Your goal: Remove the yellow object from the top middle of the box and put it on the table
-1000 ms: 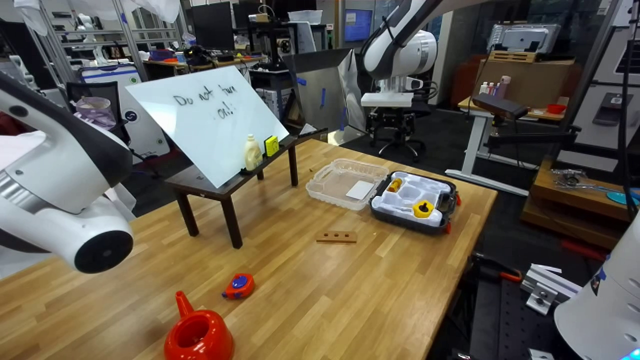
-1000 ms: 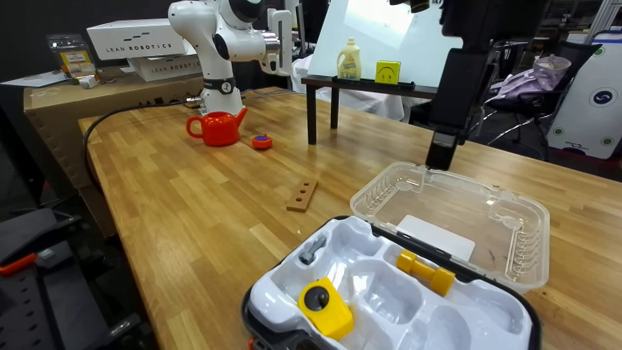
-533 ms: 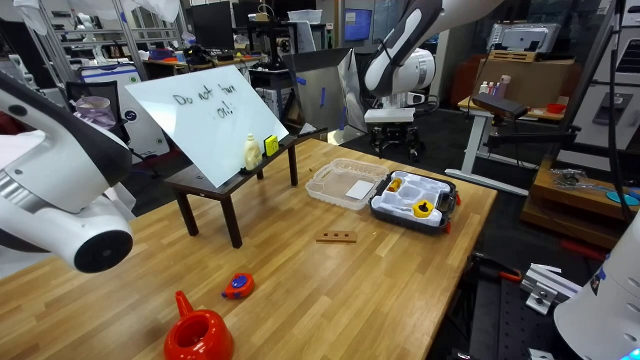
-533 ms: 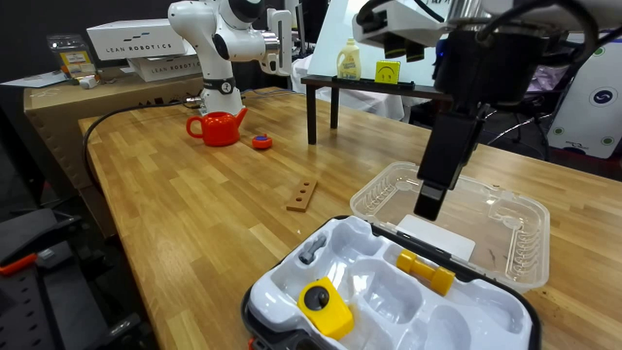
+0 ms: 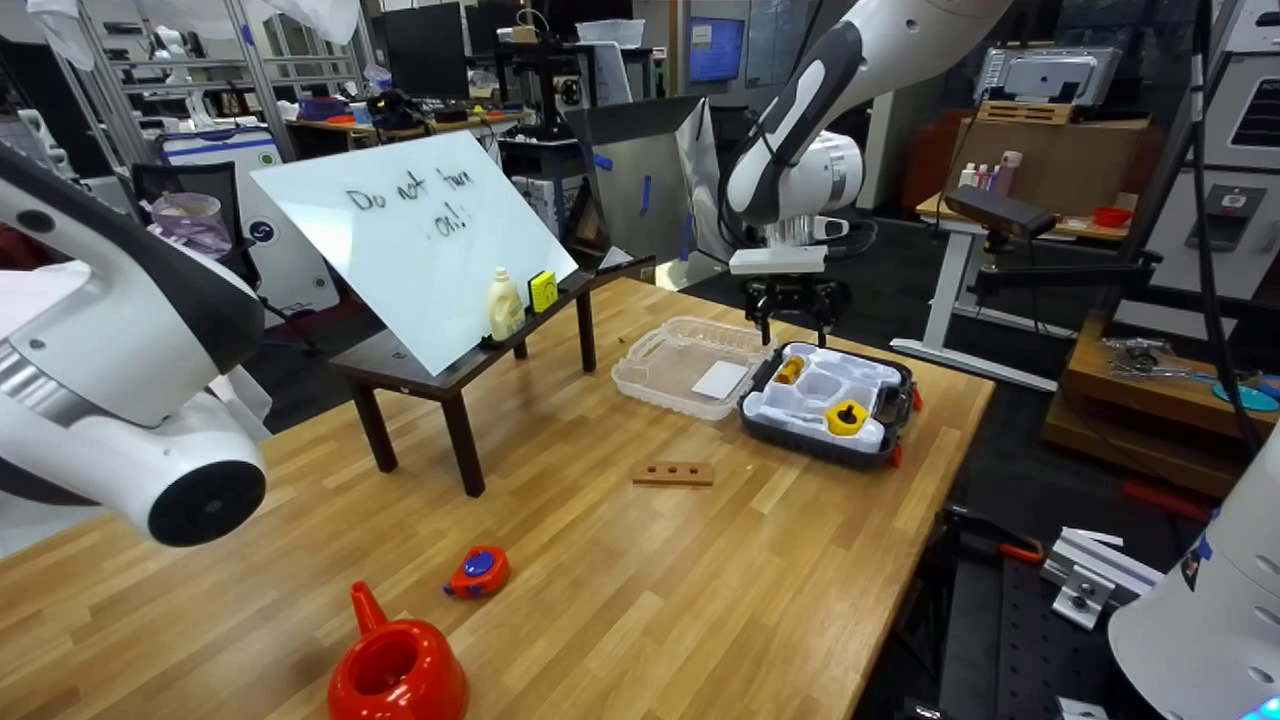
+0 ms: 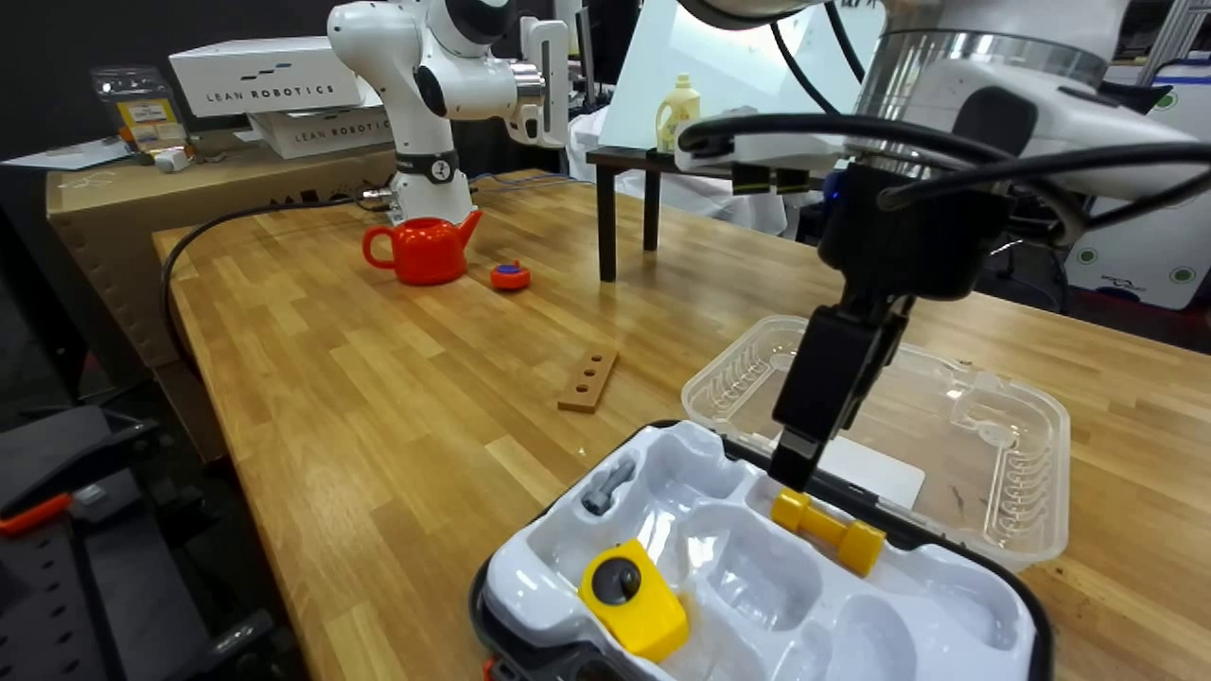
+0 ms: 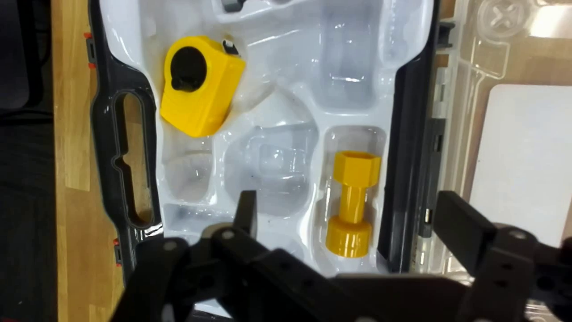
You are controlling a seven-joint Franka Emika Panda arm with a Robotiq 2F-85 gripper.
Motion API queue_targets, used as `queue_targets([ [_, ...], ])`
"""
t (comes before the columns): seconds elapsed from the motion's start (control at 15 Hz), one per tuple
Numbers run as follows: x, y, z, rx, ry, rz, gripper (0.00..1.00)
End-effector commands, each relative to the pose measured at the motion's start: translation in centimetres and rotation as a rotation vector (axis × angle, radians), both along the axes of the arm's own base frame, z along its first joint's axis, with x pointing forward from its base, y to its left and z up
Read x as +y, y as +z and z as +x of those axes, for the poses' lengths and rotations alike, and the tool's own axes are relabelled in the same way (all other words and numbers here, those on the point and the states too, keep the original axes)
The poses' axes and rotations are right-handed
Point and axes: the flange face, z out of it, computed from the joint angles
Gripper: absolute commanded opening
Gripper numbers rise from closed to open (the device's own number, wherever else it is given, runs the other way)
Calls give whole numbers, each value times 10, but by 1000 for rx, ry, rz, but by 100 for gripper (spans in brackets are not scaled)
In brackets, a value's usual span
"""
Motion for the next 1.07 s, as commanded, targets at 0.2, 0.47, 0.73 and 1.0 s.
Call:
queue_targets([
  [0.2,-1,1,1,-2,0,-1,100],
  [0.47,-2,-6,6,-21,-33,36,100],
  [0.73,-8,-25,11,-34,-115,82,100],
  [1.0,-25,-42,14,-29,-151,69,100],
])
